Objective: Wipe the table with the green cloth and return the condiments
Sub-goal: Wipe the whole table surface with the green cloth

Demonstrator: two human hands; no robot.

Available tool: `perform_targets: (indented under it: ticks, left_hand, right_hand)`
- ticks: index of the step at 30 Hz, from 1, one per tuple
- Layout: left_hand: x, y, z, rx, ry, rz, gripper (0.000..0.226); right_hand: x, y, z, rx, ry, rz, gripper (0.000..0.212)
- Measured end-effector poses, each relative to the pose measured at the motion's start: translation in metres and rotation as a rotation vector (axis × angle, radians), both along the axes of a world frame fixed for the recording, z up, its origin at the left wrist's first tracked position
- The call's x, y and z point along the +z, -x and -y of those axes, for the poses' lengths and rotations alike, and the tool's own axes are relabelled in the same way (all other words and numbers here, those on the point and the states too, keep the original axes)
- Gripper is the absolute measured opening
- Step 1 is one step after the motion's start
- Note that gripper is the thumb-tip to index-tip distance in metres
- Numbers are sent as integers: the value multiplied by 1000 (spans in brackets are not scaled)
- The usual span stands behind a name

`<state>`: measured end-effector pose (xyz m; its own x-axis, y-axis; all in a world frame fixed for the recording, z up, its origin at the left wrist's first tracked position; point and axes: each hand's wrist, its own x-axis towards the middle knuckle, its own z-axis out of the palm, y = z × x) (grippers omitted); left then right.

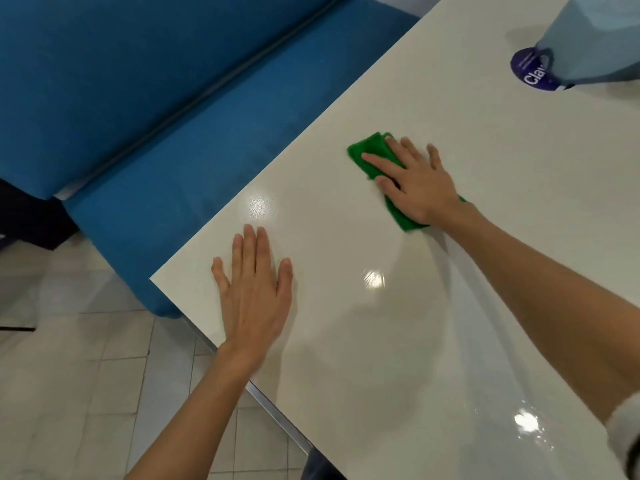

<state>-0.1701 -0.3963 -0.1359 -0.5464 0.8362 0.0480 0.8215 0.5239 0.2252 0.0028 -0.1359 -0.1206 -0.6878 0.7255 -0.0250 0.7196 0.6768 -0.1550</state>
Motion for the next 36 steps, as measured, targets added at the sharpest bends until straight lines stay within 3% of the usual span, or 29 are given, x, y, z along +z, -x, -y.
perform_targets:
  ticks: [5,8,12,15,17,23,28,32,36]
  left_hand:
    - [-1,-1,-2,-2,35,-6,63]
    - [-2,1,-1,1,42,-9,64]
    - [-4,1,-1,4,44,-7,64]
    - [-3,0,1,-4,46,-7,64]
    - [-3,0,1,-6,36,-10,64]
    - [-2,1,-3,1,15,-7,65]
    - [-3,2,-3,5,21,-10,66]
    - [-4,3,-3,7,23,-15,65]
    - [-4,0,0,1,23,4,66]
  right_hand:
    - [-7,-24,-39,-330,-3,-30,48]
    - [-9,-6,-12,-383,18,-68,49]
    - [-8,1,56,-100,37,-59,54]
    - [-7,-27,95,221,65,-33,50]
    - [-5,-54,92,308,36,-3,47]
    - [-8,-92,-7,-212,-11,-18,53]
    - [-9,-55,11,-457,11,-45,52]
    - [-11,-24,93,-258,34,-65,52]
    - [-11,-31,186,106,46,-75,49]
